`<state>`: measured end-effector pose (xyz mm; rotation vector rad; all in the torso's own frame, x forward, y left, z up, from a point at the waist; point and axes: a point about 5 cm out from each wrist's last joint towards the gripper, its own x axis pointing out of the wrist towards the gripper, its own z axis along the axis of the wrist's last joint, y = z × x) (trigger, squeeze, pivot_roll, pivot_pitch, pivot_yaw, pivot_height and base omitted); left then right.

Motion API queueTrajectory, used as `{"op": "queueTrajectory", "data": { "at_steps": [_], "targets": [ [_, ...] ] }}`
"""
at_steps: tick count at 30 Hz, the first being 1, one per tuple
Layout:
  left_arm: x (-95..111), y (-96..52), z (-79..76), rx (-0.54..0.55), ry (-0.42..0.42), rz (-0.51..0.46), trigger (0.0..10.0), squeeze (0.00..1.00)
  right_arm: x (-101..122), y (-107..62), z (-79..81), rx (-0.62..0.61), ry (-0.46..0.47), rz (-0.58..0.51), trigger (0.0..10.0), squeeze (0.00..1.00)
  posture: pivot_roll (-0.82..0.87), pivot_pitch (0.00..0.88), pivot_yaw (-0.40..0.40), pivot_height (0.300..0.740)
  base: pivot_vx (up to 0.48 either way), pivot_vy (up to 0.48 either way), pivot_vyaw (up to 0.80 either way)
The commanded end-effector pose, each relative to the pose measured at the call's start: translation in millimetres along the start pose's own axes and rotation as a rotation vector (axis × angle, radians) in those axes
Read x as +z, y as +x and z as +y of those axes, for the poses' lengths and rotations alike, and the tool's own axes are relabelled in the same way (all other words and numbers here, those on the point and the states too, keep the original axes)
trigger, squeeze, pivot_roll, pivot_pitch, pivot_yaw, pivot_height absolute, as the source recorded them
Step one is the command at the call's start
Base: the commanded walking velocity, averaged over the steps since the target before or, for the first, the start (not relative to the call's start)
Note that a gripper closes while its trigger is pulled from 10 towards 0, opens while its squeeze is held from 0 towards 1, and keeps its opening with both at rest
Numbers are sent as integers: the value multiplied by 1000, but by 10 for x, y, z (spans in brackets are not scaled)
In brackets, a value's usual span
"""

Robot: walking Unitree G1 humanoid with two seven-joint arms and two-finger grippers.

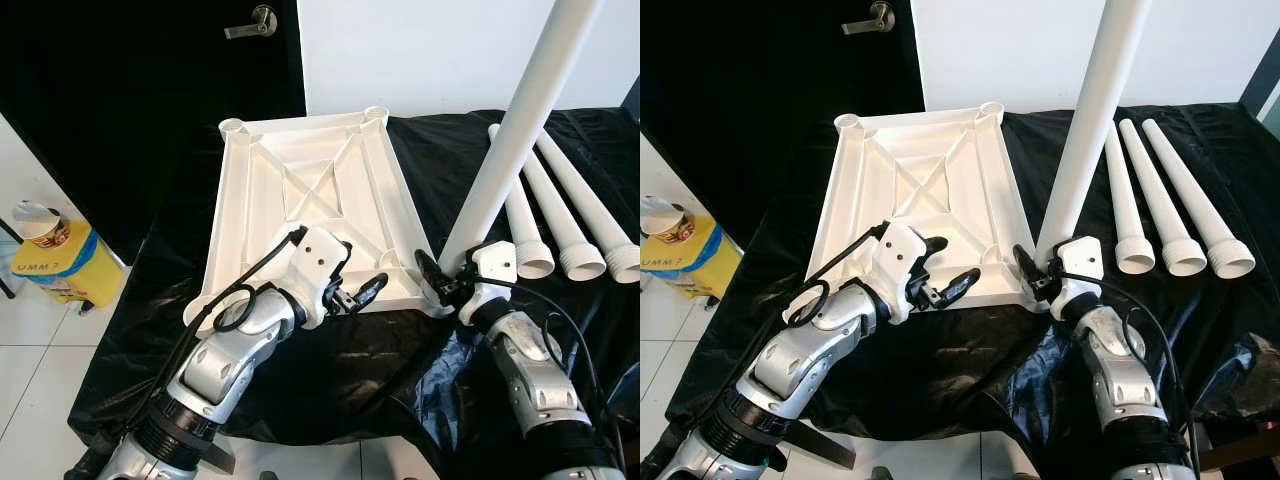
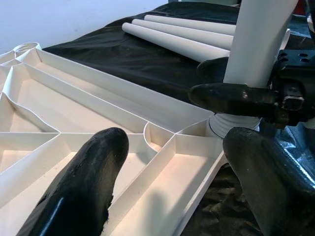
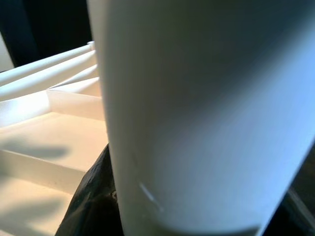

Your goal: Building children table

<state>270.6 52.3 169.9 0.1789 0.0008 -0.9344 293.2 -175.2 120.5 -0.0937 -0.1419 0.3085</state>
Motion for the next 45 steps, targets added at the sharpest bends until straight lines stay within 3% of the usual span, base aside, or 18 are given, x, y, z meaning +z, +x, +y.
{"op": "queueTrajectory", "data": {
  "at_steps": [1, 12, 18, 23, 45],
  "targets": [
    [-29, 1, -78, -113, 3, 26, 10000, 0, -197, -94, 27, -40, 22, 99, 10000, 0, -47, 46, 43, 740, 0, 0, 0],
    [-47, -4, -87, -115, 2, 34, 10000, 0, -273, -185, 94, -269, 50, 142, 10000, 0, -46, 45, 38, 740, 0, 0, 0],
    [-41, 1, -82, -112, 2, 33, 10000, 0, -276, -195, 224, -433, 73, 151, 10000, 0, -46, 46, 39, 740, 0, 0, 0],
    [-37, 5, -79, -113, 4, 33, 10000, 0, -261, -186, 305, -433, 89, 151, 10000, 0, -51, 49, 43, 740, 0, 0, 0],
    [-32, 12, -60, -102, 3, 32, 10000, 0, -213, -175, 323, -451, 80, 151, 10000, 0, -49, 55, 34, 740, 0, 0, 0]
  ]
}}
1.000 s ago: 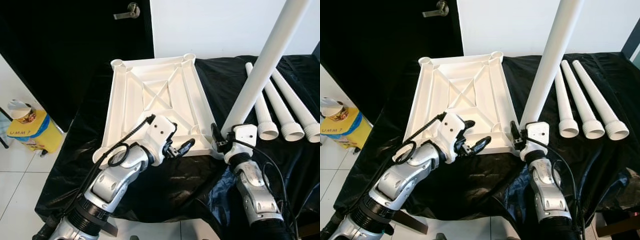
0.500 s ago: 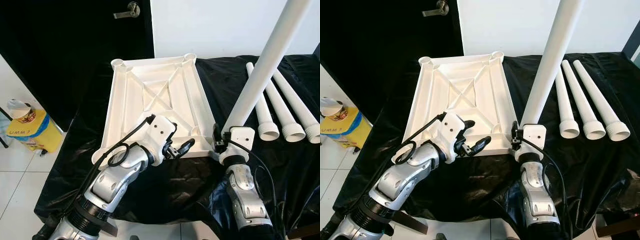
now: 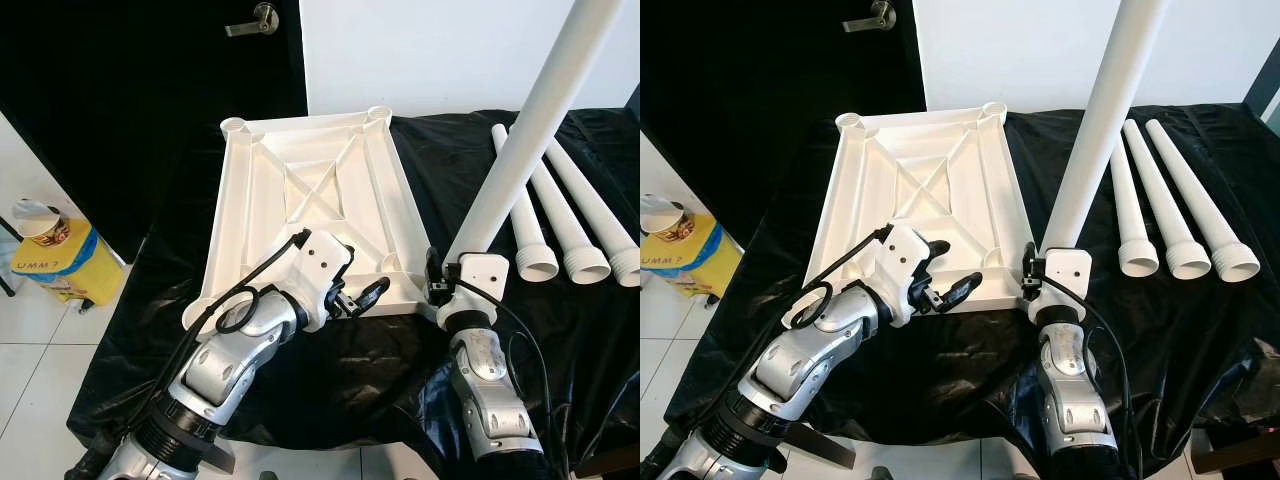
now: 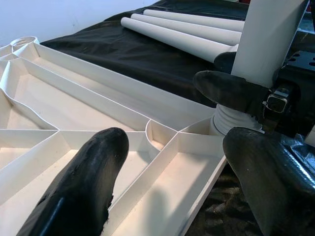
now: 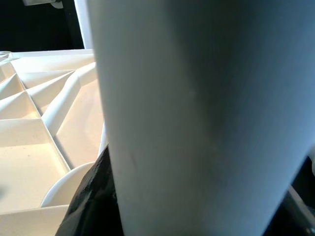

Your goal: Building children table

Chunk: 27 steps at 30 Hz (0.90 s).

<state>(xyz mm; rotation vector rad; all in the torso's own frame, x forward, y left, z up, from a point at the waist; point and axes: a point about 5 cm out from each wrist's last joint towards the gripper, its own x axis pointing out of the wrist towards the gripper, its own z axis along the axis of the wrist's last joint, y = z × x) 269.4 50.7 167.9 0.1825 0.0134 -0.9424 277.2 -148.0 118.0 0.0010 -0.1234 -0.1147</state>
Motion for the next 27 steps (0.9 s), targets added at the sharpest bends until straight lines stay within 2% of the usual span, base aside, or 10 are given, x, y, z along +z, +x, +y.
{"op": "queueTrajectory", "data": {
  "at_steps": [1, 6, 7, 11, 12, 14, 17, 25, 26, 27],
  "targets": [
    [-16, 6, -38, -92, 5, 21, 10000, 0, -234, -92, -44, -28, -13, 125, 10000, 0, -49, 53, 34, 740, 0, 0, 0],
    [-15, 7, -33, -93, 5, 20, 10000, 0, -223, -94, -43, -30, -14, 119, 10000, 0, -51, 54, 39, 740, 0, 0, 0],
    [-14, 7, -34, -95, 6, 20, 10000, 0, -210, -96, -37, -27, -11, 111, 10000, 475, -50, 53, 42, 740, 0, 0, 0],
    [-14, 6, -34, -96, 7, 20, 10000, 0, -202, -97, -31, -26, -10, 107, 10000, 475, -49, 53, 45, 740, 0, 0, 0],
    [-13, 6, -33, -98, 8, 20, 10000, 0, -198, -98, -26, -21, 0, 104, 10000, 1000, -47, 52, 46, 740, 0, 0, 0],
    [-12, 7, -33, -99, 9, 20, 10000, 0, -191, -100, -20, -14, 10, 98, 10000, 1000, -46, 52, 46, 740, 0, 0, 0],
    [-2, 9, -22, -97, 12, 19, 10000, 0, -129, -92, 12, 66, 34, 52, 10000, 1000, -45, 49, 43, 740, 0, 0, 0],
    [-4, 6, -25, -94, 12, 20, 10000, 0, -46, -43, -156, 192, 10, -6, 10000, 1000, -42, 51, 41, 740, 0, 0, 0],
    [-5, 6, -24, -94, 12, 21, 10000, 0, -33, -28, -188, 212, 6, -13, 10000, 827, -42, 51, 41, 740, 0, 0, 0],
    [-5, 5, -24, -93, 12, 21, 10000, 0, -25, -19, -208, 224, 4, -17, 10000, 0, -42, 51, 41, 740, 0, 0, 0]
  ]
}}
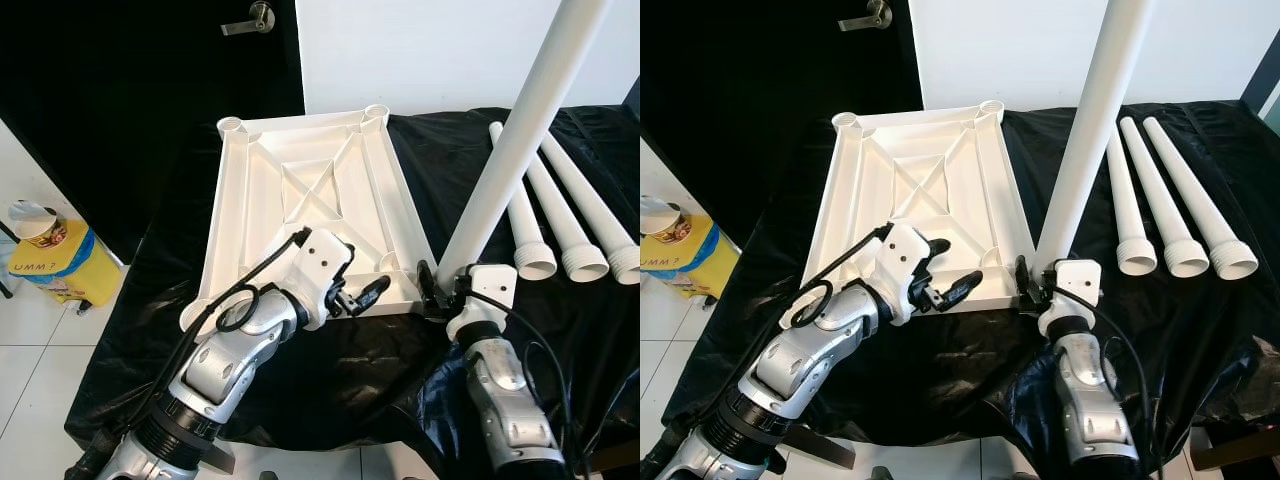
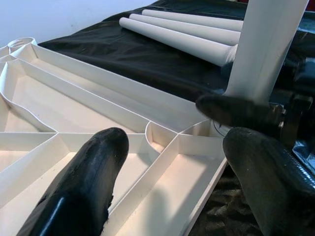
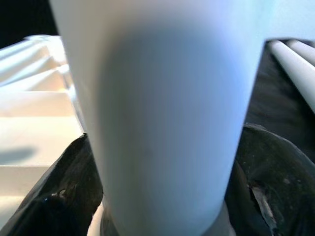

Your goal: Building children table

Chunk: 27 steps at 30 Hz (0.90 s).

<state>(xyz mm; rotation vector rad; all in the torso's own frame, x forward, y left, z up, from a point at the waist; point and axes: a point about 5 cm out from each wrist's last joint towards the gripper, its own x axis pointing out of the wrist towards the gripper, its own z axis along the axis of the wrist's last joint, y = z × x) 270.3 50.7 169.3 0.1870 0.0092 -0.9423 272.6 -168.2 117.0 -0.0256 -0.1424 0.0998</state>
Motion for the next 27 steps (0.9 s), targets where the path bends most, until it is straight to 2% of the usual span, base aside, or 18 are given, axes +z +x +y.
{"op": "queueTrajectory", "data": {
  "at_steps": [1, 8, 14, 18, 19, 20, 27],
  "targets": [
    [-18, 1, -33, -94, 6, 22, 10000, 0, -5, 16, -24, 33, 15, -4, 10000, 0, -43, 50, 42, 740, 0, 0, 0],
    [-29, 2, -45, -105, 6, 29, 10000, 0, 55, 127, -84, 204, -14, -20, 10000, 0, -46, 49, 48, 740, 0, 0, 0],
    [-34, 4, -49, -111, 14, 36, 10000, 0, 65, 218, -108, 303, -49, -7, 10000, 0, -42, 46, 46, 740, 0, 0, 0],
    [-34, 3, -48, -110, 16, 37, 10000, 0, 56, 232, -119, 319, -52, -2, 10000, 0, -40, 44, 43, 740, 0, 0, 0],
    [-35, 3, -47, -107, 17, 37, 10000, 0, 43, 238, -129, 329, -54, 4, 3529, 0, -38, 43, 42, 740, 0, 0, 0],
    [-34, 2, -46, -105, 17, 36, 10000, 0, 24, 238, -138, 338, -54, 10, 0, 0, -36, 40, 40, 740, 0, 0, 0],
    [-33, 4, -45, -104, 20, 35, 10000, 0, -49, 206, -138, 364, -47, 32, 0, 0, -41, 34, 47, 740, 0, 0, 0]
  ]
}}
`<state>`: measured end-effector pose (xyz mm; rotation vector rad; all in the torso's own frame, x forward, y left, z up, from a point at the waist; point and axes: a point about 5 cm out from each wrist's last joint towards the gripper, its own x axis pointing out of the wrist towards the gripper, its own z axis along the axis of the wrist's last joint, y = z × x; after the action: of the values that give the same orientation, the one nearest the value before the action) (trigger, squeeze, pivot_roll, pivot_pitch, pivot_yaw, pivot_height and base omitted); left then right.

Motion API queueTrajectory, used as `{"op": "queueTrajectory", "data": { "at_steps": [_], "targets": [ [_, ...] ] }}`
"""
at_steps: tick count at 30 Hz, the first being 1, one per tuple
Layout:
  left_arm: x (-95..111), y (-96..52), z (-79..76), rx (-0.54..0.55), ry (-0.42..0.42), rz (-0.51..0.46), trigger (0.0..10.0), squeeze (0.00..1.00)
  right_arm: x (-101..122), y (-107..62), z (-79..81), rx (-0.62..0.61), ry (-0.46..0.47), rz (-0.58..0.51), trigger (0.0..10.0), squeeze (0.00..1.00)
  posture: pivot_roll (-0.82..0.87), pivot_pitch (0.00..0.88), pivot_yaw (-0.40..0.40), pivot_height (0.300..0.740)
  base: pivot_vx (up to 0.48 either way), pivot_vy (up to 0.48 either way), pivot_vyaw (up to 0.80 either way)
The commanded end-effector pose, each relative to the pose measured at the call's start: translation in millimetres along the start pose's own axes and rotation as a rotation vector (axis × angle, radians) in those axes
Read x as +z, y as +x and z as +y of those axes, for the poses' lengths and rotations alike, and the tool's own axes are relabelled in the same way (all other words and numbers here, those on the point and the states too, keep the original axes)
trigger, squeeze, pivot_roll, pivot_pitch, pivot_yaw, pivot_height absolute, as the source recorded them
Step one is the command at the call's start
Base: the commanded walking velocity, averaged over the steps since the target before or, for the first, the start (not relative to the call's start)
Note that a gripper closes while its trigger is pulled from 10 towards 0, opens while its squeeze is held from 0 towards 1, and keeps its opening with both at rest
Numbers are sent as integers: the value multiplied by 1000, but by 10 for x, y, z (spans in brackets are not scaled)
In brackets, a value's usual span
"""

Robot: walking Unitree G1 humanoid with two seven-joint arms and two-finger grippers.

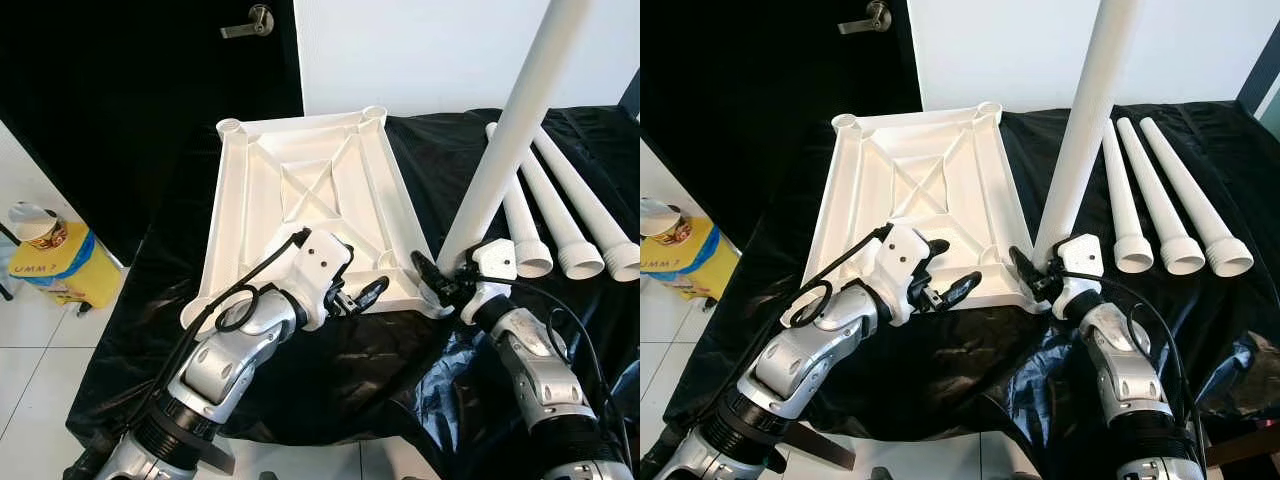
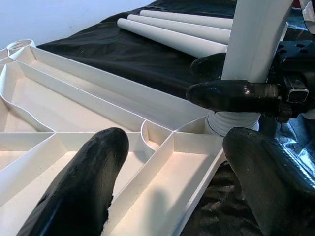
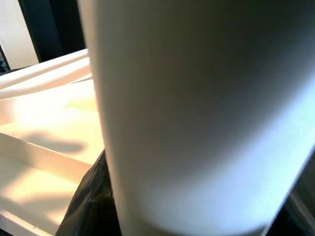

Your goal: Building children table

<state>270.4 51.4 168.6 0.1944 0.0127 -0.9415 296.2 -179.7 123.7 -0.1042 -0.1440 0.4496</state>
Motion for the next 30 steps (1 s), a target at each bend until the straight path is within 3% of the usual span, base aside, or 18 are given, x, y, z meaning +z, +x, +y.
{"op": "queueTrajectory", "data": {
  "at_steps": [1, 6, 7, 16, 19, 26, 30],
  "targets": [
    [-25, 10, -48, -105, 16, 28, 10000, 0, -85, -24, 17, 11, 13, 35, 0, 0, -41, 34, 47, 740, 0, 0, 0],
    [-20, 17, -51, -114, 20, 28, 10000, 0, -112, -35, 23, 0, 20, 42, 0, 0, -45, 31, 52, 740, 0, 0, 0],
    [-20, 16, -52, -115, 20, 28, 10000, 0, -118, -37, 28, -4, 22, 43, 10000, 0, -46, 31, 54, 740, 0, 0, 0],
    [-27, 14, -63, -122, 21, 30, 10000, 0, -169, -51, 66, -40, 33, 53, 10000, 0, -45, 27, 55, 740, 0, 0, 0],
    [-36, 11, -68, -125, 21, 33, 10000, 0, -191, -43, 55, -131, 44, 75, 10000, 0, -43, 22, 53, 740, 0, 0, 0],
    [-42, 12, -74, -127, 21, 35, 10000, 0, -206, -43, 91, -213, 50, 91, 10000, 0, -45, 21, 53, 740, 0, 0, 0],
    [-45, 20, -81, -130, 21, 34, 10000, 0, -243, -32, 209, -367, 68, 112, 10000, 0, -45, 19, 50, 740, 0, 0, 0]
  ]
}}
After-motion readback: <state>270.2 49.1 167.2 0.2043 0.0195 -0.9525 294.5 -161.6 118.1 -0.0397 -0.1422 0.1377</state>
